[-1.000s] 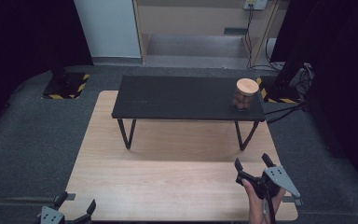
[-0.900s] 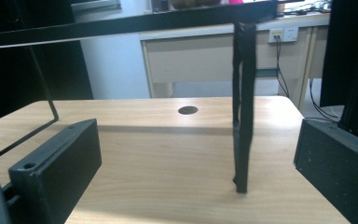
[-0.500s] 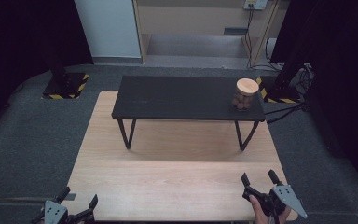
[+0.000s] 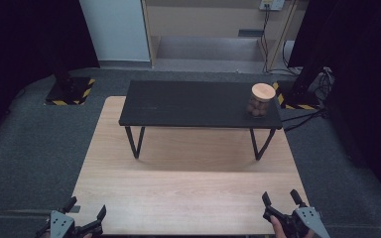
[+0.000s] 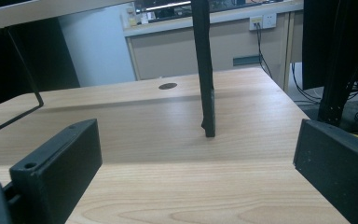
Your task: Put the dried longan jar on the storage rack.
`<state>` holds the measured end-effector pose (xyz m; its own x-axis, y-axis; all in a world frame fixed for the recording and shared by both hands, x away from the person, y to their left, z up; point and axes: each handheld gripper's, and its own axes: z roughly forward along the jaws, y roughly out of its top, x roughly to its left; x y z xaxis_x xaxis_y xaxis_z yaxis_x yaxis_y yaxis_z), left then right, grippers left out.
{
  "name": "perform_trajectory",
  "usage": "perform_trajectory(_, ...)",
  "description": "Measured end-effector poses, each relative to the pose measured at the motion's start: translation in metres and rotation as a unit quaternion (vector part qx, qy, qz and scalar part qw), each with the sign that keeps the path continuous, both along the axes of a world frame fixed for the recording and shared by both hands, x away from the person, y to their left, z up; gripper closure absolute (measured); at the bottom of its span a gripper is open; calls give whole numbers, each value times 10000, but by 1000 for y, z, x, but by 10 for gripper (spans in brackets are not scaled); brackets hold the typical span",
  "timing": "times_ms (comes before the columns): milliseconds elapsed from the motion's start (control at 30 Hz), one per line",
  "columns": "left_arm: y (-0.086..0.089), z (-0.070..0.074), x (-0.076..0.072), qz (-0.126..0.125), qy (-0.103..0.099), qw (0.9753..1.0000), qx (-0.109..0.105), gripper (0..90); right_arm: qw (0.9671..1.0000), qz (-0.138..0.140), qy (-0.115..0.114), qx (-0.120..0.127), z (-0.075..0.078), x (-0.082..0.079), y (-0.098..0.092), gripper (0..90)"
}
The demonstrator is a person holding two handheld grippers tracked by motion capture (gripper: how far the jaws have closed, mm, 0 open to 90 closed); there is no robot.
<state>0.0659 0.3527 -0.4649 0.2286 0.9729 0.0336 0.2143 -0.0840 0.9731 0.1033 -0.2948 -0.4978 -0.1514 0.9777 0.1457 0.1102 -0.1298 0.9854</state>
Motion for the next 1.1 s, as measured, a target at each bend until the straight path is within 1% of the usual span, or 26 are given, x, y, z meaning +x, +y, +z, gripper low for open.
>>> perform_trajectory(233,1,0,1,6,-9,10000,4,8,10000,-42,22,43,-5,-2,-1,14)
perform_trajectory(833,0,0,1,6,-20,10000,-8,8,10000,-16,54,53,-7,-2,-4,25)
perform_trajectory(967,0,1,1,-22,-22,10000,-3,8,10000,-17,36,74,-7,-3,-4,24)
perform_trajectory(1100,0,1,0,-52,-24,10000,42,7,9999,17,-39,107,-4,-7,-4,23)
